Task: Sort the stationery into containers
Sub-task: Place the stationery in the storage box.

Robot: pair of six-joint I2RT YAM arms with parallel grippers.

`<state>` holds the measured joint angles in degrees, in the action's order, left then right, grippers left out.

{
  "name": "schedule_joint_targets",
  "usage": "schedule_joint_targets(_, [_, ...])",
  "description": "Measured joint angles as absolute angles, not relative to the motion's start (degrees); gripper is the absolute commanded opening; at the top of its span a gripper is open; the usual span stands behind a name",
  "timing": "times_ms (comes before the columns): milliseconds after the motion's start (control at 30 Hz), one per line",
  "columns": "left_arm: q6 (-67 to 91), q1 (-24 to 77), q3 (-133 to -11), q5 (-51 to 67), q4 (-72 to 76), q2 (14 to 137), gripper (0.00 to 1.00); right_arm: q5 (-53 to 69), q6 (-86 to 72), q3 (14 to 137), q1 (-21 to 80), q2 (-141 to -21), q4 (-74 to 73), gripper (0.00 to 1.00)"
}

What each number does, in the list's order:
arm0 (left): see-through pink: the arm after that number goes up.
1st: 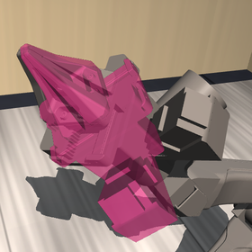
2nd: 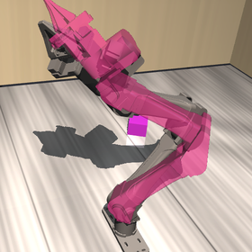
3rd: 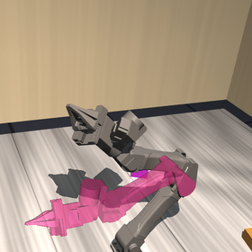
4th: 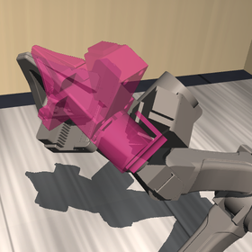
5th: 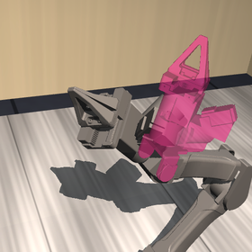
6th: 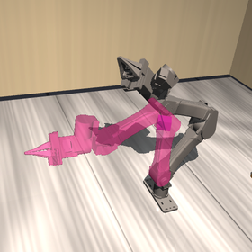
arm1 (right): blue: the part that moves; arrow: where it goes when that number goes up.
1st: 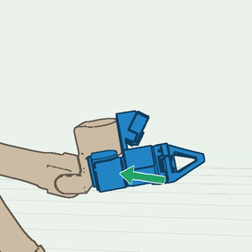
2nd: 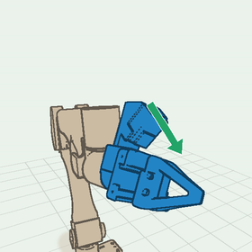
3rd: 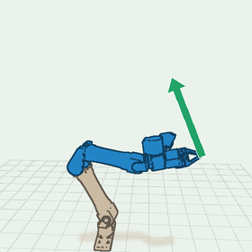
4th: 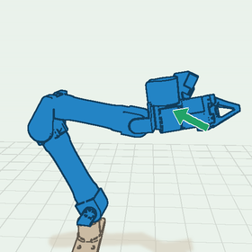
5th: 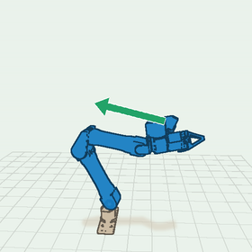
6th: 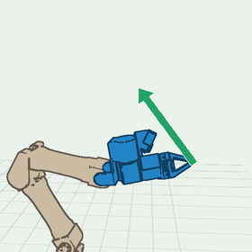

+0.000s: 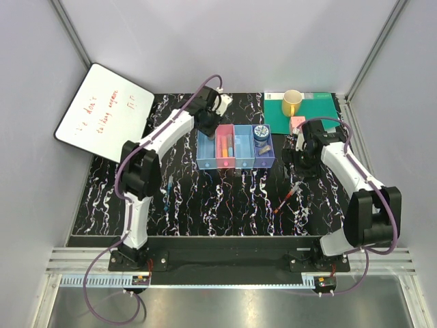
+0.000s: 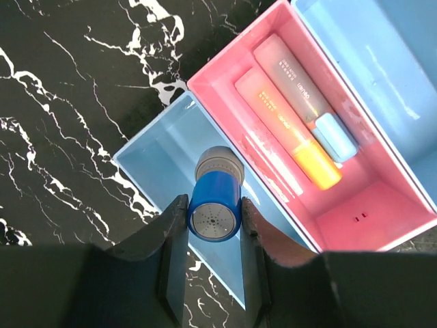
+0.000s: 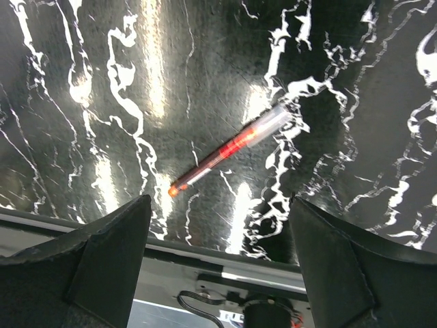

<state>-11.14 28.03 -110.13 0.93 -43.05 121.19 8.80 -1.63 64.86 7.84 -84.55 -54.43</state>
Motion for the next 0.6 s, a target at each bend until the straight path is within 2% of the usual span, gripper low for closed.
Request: schedule_joint_targets(600, [-15.1,28.2,-116.4,-3.0,-43.4,128.7,0.07,10.0,-6.6,61.9,7.1,-90.0,-49.3,0.83])
